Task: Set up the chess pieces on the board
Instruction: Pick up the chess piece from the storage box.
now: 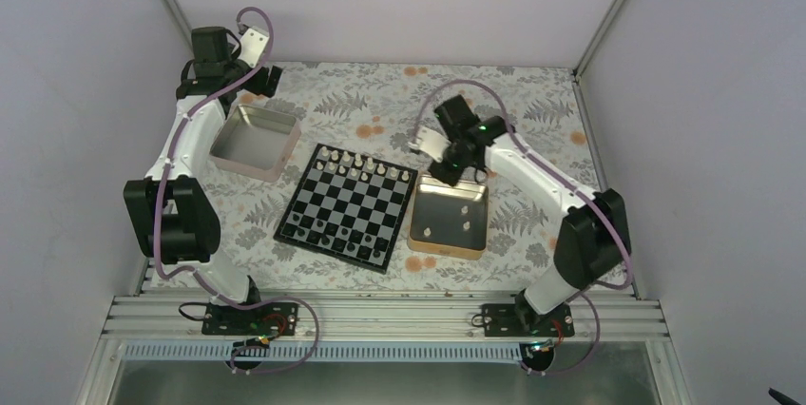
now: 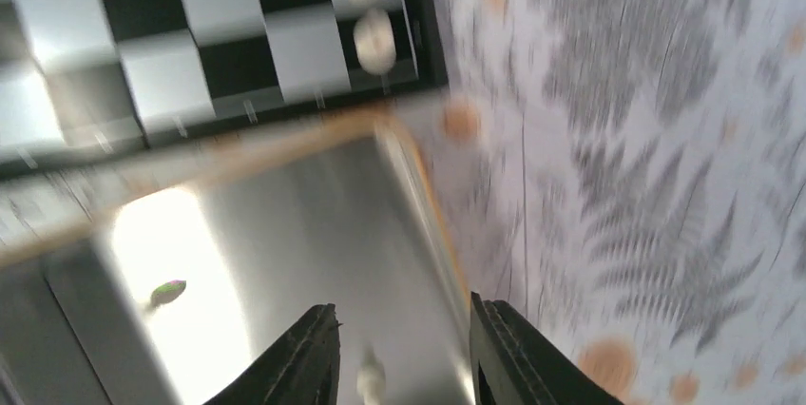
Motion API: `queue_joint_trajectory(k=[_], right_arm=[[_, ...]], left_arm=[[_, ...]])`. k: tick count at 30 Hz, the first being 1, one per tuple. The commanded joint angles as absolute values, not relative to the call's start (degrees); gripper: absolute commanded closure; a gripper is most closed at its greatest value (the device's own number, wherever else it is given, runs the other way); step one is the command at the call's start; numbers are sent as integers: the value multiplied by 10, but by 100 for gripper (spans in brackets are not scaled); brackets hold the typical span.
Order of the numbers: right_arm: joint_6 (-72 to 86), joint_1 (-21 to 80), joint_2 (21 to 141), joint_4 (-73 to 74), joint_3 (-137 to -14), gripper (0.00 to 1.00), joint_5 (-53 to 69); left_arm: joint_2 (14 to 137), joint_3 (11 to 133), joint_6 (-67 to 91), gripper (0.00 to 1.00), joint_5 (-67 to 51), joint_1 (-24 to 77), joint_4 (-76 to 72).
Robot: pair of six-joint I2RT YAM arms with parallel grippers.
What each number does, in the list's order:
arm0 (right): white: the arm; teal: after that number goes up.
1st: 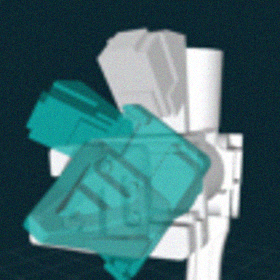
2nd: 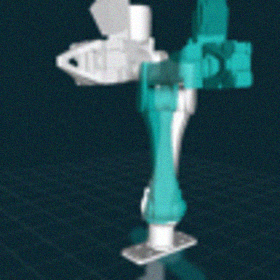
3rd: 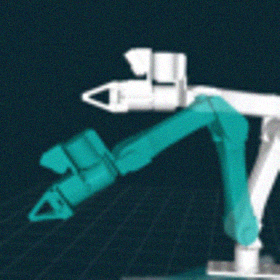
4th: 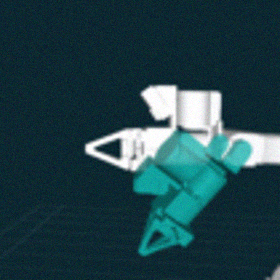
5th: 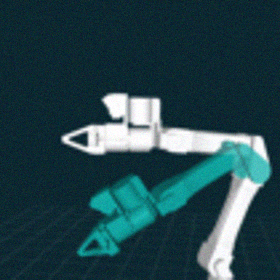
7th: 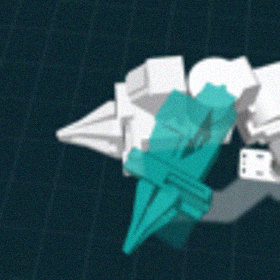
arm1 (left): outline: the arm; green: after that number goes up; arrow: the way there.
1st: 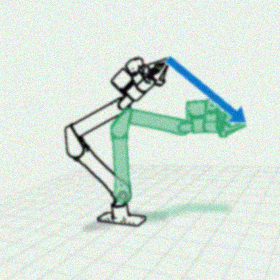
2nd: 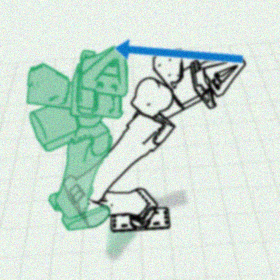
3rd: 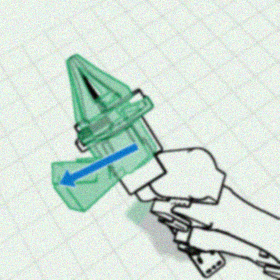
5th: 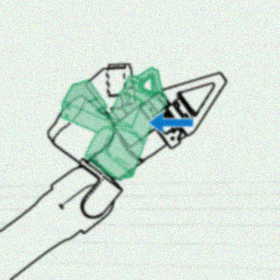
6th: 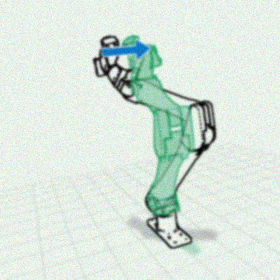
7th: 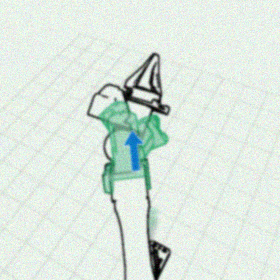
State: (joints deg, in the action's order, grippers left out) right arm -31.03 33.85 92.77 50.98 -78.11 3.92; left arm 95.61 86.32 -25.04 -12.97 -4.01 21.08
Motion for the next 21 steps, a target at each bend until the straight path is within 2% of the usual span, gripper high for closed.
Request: queue_joint_trajectory(k=[1, 6, 12, 21], right_arm=[[-318, 303, 875, 519, -676, 61, 16], [-312, 314, 856, 521, -628, 60, 62], [-302, 373, 890, 536, -611, 54, 89], [-302, 408, 920, 524, -596, 48, 101]], left_arm=[[948, 861, -256, 0, -128, -43, 201], [959, 867, -254, 0, -132, -42, 204], [962, 870, -254, 0, -131, -42, 209], [974, 871, -257, 0, -126, -42, 209]])
